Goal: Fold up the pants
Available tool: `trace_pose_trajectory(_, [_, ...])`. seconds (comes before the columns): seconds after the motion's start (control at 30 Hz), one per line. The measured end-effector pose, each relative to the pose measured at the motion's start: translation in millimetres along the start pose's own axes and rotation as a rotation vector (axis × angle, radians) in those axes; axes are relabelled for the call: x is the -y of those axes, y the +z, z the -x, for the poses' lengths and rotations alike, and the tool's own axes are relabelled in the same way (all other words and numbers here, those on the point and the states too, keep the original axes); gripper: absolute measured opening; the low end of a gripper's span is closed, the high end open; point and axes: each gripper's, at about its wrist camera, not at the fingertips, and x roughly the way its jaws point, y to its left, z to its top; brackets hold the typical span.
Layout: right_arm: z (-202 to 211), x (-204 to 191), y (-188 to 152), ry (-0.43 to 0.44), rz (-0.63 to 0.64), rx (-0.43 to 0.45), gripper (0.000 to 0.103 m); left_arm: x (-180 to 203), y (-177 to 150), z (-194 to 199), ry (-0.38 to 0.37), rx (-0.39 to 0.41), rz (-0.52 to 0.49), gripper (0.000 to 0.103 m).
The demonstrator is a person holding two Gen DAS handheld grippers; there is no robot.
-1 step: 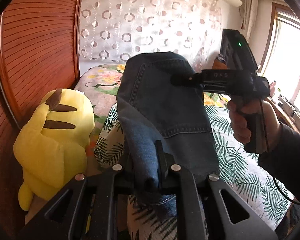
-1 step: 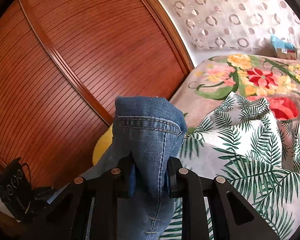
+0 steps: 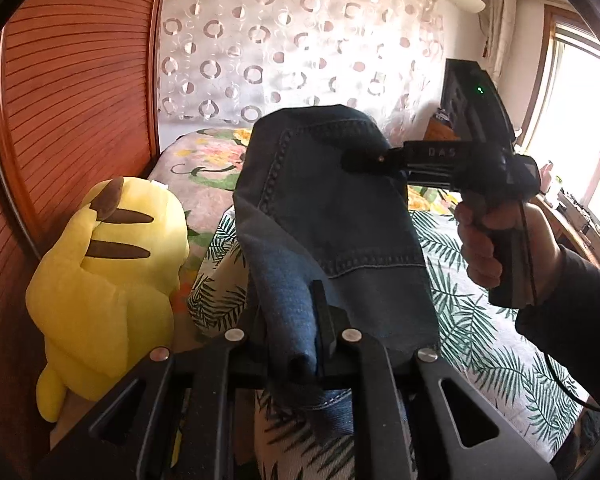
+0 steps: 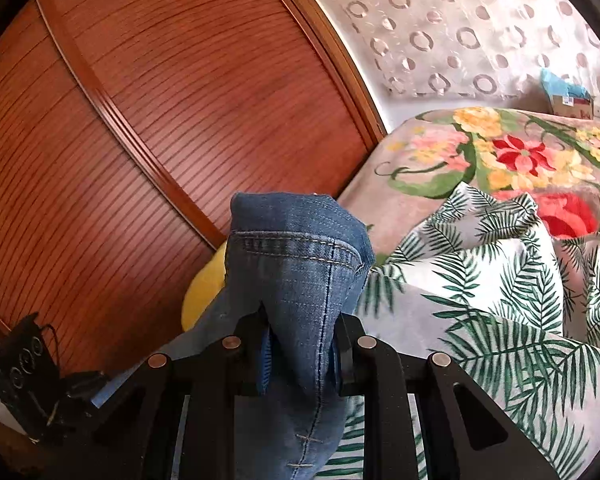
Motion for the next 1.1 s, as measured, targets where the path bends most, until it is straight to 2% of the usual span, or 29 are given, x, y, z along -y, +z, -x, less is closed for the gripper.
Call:
trace_pose_trajectory(0.3, [-6.3,22.3,2.8,-0.001,0.009,0.004,0.023,3.3,5.1,-14.5,0.015,-0.014,0.002,0.016])
trace_pose_trajectory(0.47, [-7.7,29.2,-1.3,-0.033,0.003,-0.017,0.024,4.5,1.0,-25.4,0.028,-0.033,-0.003,0.016])
trace_pose_trajectory(0.83, [-3.4,-5.5,7.0,-0.126,0.07,-0.041,0.029,-5.8,-15.2,-42.3,0.054,-0.086,0.003,0.016])
trace_pose_trajectory(0.97, [-11.6,-10.5,11.2,-0.228,0.071,-0.105,0.041,-6.3,-20.1,-43.5,0.054,-0.085,0.012,0.016])
trace_pose_trajectory(1.1, [-11.3,-0.9,13.1,-0.238,0.016,-0.14,0.049,-4.5,-22.0,-43.1,0.055,-0.079,0.016,0.016])
